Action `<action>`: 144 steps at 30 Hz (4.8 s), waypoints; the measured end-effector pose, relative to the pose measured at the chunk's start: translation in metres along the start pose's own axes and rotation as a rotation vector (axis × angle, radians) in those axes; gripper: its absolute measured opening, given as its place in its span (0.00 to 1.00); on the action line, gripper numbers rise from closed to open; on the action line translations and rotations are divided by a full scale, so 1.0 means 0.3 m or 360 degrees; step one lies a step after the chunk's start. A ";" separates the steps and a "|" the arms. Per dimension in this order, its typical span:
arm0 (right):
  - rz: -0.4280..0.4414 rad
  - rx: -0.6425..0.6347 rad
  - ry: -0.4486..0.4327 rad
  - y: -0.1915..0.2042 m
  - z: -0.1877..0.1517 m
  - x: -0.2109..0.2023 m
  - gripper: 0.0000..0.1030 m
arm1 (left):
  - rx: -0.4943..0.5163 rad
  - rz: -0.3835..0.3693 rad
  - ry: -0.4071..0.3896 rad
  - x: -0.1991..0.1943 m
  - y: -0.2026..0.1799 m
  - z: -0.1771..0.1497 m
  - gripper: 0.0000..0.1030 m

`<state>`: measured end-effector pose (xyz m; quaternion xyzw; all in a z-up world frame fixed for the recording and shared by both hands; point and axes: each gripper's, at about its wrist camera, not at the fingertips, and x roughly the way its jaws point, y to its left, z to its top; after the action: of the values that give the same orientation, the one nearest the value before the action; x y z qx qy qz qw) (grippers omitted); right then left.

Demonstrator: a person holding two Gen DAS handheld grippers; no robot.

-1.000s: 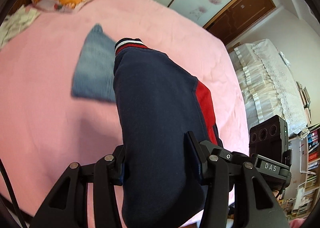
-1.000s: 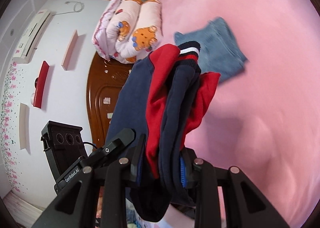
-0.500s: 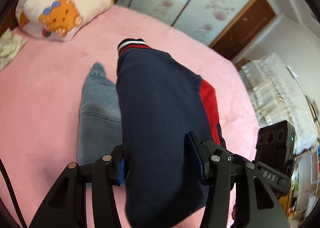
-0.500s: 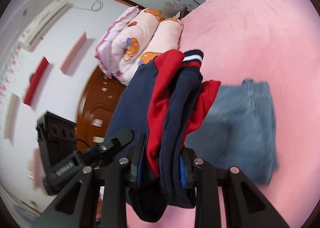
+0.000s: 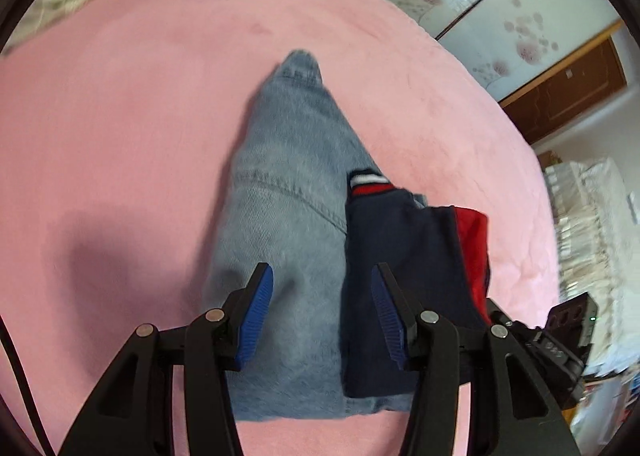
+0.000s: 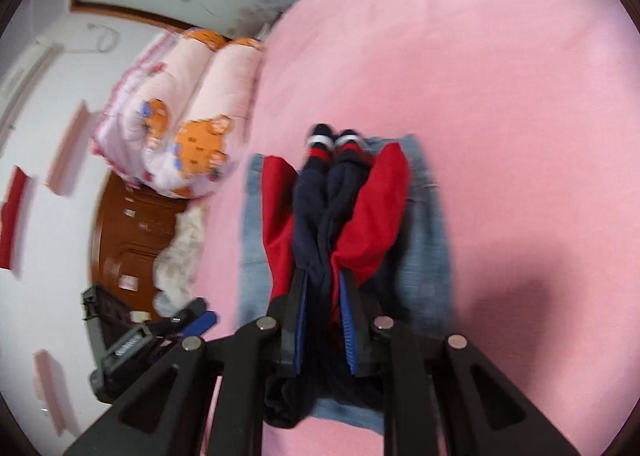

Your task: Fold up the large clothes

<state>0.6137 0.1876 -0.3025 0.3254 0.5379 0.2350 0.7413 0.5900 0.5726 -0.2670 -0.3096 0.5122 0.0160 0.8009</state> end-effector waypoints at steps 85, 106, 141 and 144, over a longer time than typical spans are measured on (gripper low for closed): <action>-0.0539 0.0271 0.0100 -0.115 -0.442 -0.392 0.67 | -0.0433 0.0069 -0.0035 -0.521 0.085 -0.678 0.79; -0.1191 0.0208 0.0027 -0.360 -1.147 -1.474 0.82 | 0.0281 0.0215 0.0198 -0.763 -0.564 -1.502 0.79; -0.1037 -0.0274 -0.0012 -0.271 -1.307 -2.080 0.95 | 0.0601 0.0413 -0.0094 -0.991 -1.318 -2.205 1.00; -0.1036 -0.0351 -0.0033 -0.237 -1.302 -2.084 0.98 | 0.0596 0.0415 -0.0111 -0.994 -1.312 -2.210 1.00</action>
<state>0.0480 -0.2075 -0.0336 0.0569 0.5774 0.0395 0.8135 0.0459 0.0018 -0.0184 -0.0861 0.5139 0.0346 0.8528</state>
